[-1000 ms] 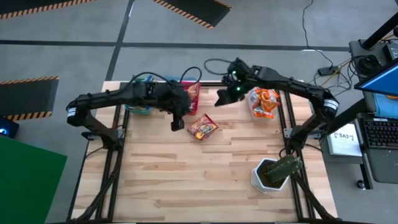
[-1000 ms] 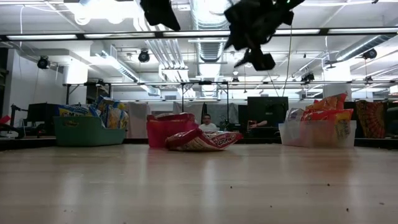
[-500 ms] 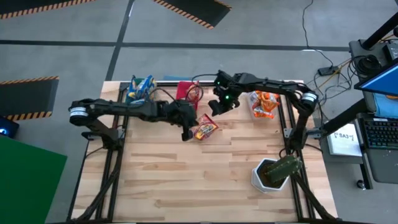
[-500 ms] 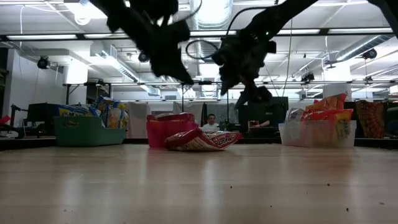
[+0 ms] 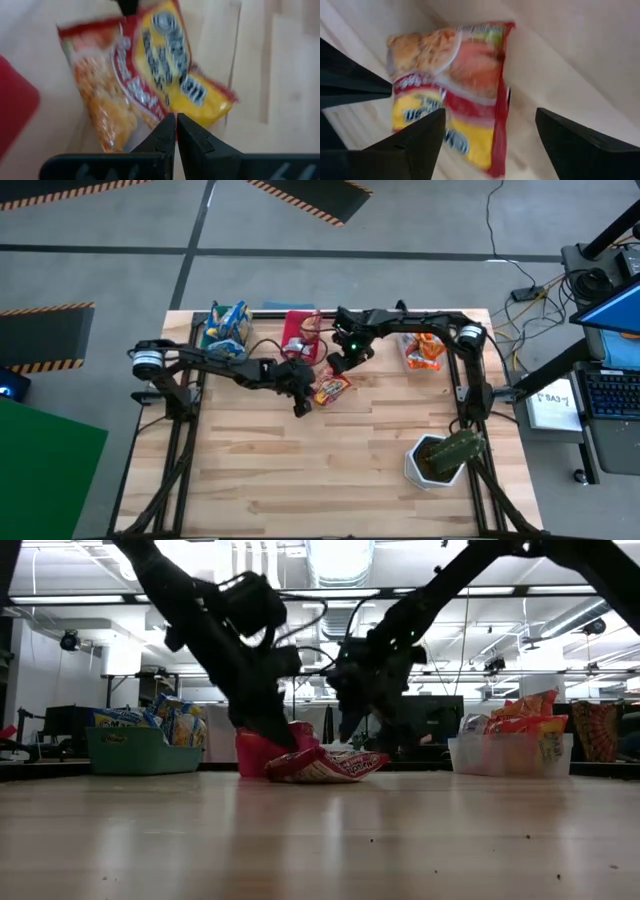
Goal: Sort Maruchan noodles
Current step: Put the red noodle pack into the red bin
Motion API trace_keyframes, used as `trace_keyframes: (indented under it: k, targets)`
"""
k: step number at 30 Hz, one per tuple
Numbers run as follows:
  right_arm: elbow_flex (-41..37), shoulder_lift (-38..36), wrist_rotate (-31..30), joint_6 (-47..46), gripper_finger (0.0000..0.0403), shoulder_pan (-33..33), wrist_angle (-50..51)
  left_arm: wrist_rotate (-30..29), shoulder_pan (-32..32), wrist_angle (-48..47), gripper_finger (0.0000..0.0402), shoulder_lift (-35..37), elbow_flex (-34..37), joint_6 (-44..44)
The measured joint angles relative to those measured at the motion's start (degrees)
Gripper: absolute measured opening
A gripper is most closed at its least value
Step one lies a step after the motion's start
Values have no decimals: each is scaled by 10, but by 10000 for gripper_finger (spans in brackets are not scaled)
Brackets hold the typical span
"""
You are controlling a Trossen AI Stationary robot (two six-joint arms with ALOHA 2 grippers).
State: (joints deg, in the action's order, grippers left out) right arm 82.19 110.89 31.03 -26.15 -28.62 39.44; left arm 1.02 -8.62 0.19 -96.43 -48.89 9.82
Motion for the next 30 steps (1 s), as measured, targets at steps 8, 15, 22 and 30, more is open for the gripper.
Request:
trace_keyframes:
  k: [8, 15, 22, 30]
  targets:
    - [0, 26, 20, 32, 306, 4, -25, 1, 0, 9, 0, -53, 4, 6]
    - [0, 25, 79, 26, 297, 9, -54, 1, 0, 29, 0, -69, 3, 15]
    - [-2, 35, 117, 30, 283, 33, -94, -2, 0, 39, 0, -70, 4, 28]
    - [-2, 33, 118, 34, 213, 46, -116, -3, 0, 40, 0, -70, 4, 34]
